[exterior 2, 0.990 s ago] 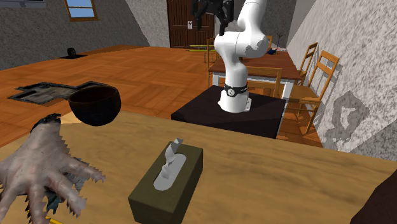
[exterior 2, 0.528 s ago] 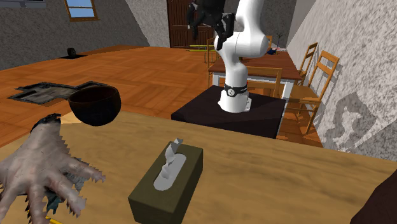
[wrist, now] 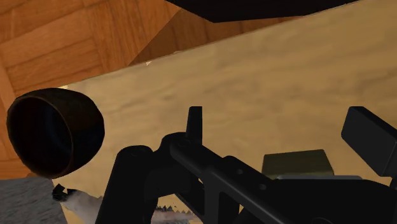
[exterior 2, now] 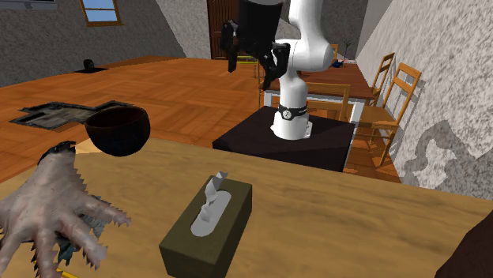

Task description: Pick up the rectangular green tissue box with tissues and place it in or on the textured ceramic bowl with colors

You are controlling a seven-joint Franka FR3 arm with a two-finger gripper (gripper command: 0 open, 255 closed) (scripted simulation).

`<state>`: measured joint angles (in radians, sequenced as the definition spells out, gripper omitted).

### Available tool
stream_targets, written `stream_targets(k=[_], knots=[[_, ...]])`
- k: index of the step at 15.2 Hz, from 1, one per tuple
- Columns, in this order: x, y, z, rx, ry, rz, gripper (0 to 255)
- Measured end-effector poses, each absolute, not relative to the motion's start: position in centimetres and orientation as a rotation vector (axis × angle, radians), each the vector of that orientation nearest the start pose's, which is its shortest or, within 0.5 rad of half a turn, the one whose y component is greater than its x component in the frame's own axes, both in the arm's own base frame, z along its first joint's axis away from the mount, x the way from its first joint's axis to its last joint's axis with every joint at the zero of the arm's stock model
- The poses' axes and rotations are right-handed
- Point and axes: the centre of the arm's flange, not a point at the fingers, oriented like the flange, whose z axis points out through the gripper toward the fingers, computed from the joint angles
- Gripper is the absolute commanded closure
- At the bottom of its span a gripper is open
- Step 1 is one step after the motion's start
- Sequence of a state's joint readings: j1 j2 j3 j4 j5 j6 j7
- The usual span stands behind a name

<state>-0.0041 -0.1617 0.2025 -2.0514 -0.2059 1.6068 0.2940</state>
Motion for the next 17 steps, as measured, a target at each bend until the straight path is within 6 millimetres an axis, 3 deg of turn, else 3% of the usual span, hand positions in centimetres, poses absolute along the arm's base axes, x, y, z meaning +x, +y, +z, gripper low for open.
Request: stream_targets(k=[17], knots=[[66.9, 16.2, 37.1, -3.585, 0.067, 0.549, 0]])
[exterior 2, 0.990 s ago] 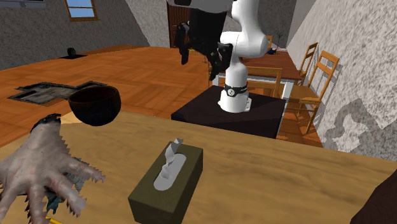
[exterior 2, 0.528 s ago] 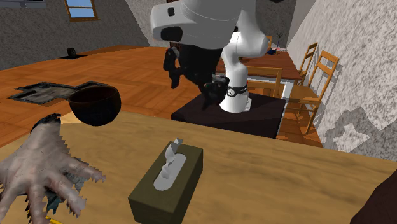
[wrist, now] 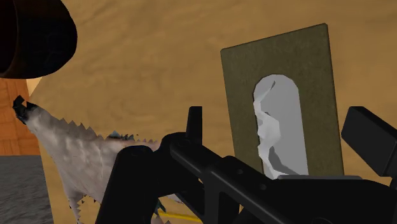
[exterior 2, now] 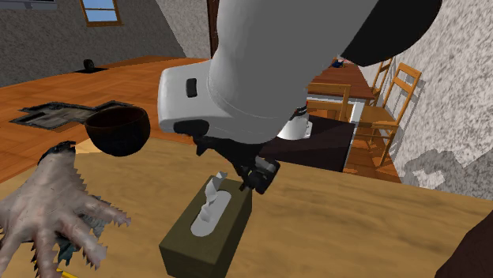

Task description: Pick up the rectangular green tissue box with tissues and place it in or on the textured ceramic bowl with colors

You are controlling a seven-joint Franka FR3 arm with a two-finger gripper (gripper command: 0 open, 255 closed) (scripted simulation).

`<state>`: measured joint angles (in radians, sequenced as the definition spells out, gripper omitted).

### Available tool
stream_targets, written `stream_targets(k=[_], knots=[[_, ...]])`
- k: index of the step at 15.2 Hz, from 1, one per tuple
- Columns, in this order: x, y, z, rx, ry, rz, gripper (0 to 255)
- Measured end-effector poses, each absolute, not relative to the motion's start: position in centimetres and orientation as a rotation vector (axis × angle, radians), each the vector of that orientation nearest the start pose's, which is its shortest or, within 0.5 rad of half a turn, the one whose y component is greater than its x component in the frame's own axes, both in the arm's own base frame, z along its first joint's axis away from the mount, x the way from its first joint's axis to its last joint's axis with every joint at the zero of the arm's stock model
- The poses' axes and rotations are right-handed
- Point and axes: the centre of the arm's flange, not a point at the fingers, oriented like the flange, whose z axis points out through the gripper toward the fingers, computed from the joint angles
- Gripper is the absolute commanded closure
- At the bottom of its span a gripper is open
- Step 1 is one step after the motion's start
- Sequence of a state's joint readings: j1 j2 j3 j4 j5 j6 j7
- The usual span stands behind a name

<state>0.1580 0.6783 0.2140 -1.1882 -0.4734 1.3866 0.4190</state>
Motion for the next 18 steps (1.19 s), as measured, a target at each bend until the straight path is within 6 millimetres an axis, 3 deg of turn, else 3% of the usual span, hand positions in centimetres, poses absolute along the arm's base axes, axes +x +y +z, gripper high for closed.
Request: stream_targets(k=[8, 14, 15, 18], knots=[[66.7, 14.8, 33.5, -3.593, 0.067, 0.558, 0], [66.6, 14.6, 33.2, -3.593, 0.067, 0.557, 0], [66.6, 14.6, 33.2, -3.593, 0.067, 0.557, 255], [66.5, 14.6, 33.2, -3.594, 0.068, 0.557, 255]])
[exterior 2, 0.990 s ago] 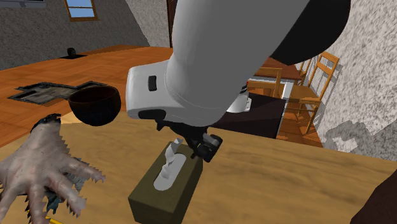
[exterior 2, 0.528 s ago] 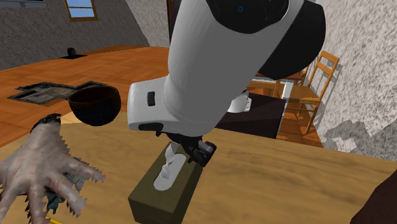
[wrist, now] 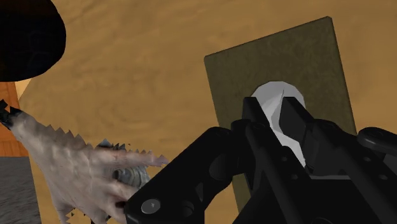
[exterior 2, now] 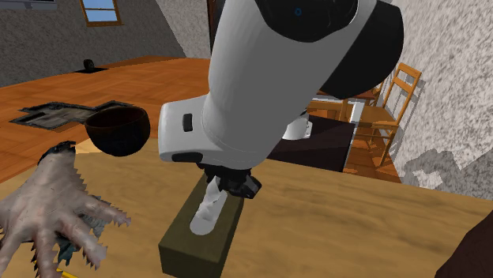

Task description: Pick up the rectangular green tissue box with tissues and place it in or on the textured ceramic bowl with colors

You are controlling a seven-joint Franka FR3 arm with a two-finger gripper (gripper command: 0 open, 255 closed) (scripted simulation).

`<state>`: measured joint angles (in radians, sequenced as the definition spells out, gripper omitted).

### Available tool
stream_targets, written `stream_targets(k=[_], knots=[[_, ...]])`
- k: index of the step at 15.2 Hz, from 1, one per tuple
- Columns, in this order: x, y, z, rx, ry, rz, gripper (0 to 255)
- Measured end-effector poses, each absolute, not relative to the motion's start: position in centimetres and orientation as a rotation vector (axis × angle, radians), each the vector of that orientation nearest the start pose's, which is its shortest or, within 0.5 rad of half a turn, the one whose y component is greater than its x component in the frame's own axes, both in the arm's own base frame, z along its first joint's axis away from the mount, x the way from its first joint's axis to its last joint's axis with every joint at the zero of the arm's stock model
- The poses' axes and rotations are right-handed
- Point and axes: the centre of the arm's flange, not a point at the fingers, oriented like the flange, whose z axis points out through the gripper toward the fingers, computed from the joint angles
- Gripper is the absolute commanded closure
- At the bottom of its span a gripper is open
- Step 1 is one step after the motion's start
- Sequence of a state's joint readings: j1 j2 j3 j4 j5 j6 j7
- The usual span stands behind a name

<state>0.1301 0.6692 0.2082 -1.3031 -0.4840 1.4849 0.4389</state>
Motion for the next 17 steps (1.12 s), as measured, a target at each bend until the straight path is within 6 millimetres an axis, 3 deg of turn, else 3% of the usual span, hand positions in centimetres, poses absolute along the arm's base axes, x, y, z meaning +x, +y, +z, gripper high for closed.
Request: stream_targets(k=[9, 17], knots=[[66.5, 14.5, 33.8, -3.594, 0.068, 0.556, 255], [66.5, 14.6, 37.9, -3.593, 0.068, 0.556, 255]])
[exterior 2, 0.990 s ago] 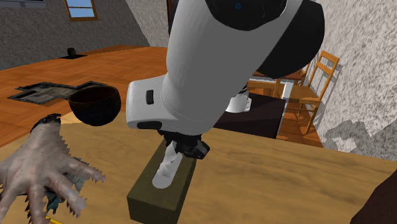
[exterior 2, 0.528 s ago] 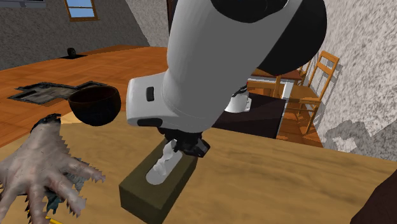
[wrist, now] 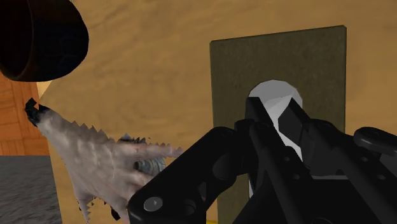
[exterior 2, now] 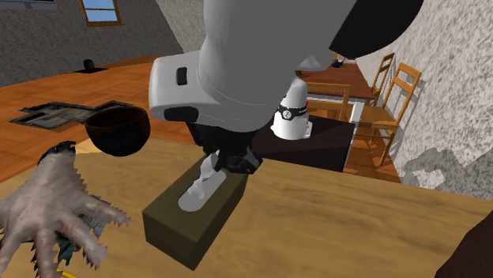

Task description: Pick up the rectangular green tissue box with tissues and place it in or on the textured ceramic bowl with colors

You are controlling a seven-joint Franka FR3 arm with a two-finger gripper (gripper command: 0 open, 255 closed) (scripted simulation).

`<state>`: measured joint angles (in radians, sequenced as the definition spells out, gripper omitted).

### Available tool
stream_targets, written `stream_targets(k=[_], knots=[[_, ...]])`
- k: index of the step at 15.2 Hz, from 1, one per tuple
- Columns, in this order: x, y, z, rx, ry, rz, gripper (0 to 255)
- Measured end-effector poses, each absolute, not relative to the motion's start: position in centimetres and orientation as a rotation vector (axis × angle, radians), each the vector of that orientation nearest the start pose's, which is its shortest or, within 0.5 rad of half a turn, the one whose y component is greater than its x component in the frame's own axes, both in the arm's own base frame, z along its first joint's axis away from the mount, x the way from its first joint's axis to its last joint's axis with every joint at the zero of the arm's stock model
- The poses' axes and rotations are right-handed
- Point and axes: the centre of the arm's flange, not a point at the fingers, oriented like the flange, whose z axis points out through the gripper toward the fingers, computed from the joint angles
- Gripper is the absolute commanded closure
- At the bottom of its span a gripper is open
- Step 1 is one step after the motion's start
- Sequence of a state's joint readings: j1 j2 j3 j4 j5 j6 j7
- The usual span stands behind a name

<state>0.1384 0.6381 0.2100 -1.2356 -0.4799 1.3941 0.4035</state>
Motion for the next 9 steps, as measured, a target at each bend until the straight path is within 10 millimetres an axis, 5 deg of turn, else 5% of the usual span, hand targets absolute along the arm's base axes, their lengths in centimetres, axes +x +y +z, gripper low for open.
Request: stream_targets(k=[9], knots=[[66.5, 14.6, 42.7, -3.593, 0.067, 0.556, 255]])
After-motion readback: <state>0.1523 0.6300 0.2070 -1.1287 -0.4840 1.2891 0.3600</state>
